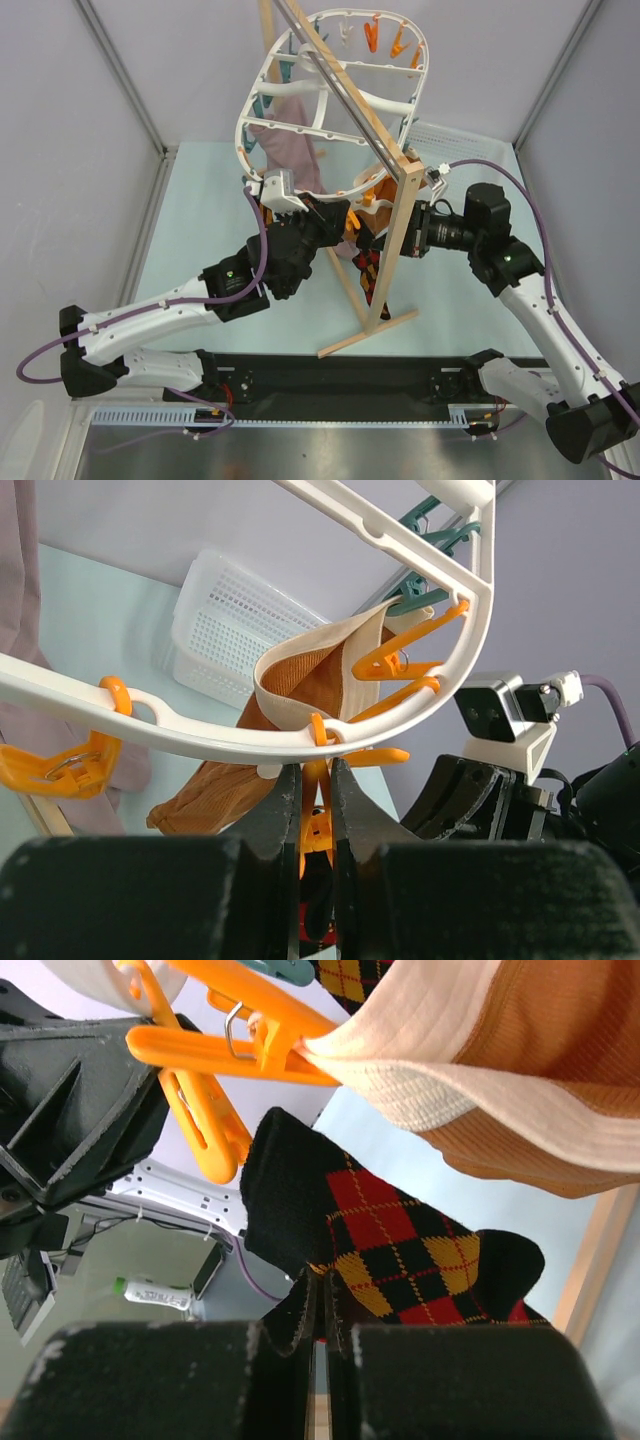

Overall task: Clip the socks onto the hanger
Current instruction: Clamp the sock onto the hanger.

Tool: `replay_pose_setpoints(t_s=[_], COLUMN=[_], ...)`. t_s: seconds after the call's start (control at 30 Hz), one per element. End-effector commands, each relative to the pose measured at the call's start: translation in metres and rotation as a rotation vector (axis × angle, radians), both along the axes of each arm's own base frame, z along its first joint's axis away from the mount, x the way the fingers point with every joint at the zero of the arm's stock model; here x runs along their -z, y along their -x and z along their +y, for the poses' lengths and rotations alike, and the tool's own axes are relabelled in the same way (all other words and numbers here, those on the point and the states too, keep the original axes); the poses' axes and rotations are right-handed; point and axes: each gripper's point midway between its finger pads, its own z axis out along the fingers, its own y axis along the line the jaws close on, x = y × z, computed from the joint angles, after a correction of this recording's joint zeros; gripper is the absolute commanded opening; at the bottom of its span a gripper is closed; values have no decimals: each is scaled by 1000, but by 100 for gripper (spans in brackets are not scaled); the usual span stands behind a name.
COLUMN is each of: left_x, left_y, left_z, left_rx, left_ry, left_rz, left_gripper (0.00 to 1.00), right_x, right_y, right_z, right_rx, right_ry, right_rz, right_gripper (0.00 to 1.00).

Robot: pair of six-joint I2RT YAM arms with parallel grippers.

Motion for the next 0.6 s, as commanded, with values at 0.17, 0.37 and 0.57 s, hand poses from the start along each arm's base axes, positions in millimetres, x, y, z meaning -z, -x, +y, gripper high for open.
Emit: replay_pose_setpoints(t_s=[0.17, 0.37, 0.57], left_x=[-1, 0, 0], left_y=[3, 3, 3], left_z=[-6, -6, -7], left_rx=[32, 28, 30], left_ry=[8, 10, 6], left_rz=[2, 4, 4], left_gripper=[0, 0, 0], right_x=[-17, -16, -14], right_y=[-1, -1, 3], right_z=[8, 13, 19], right_rx=[-40, -53, -70], right_ry=[-61, -65, -84], right_rz=[-39, -36, -27], right_gripper=[0, 0, 0])
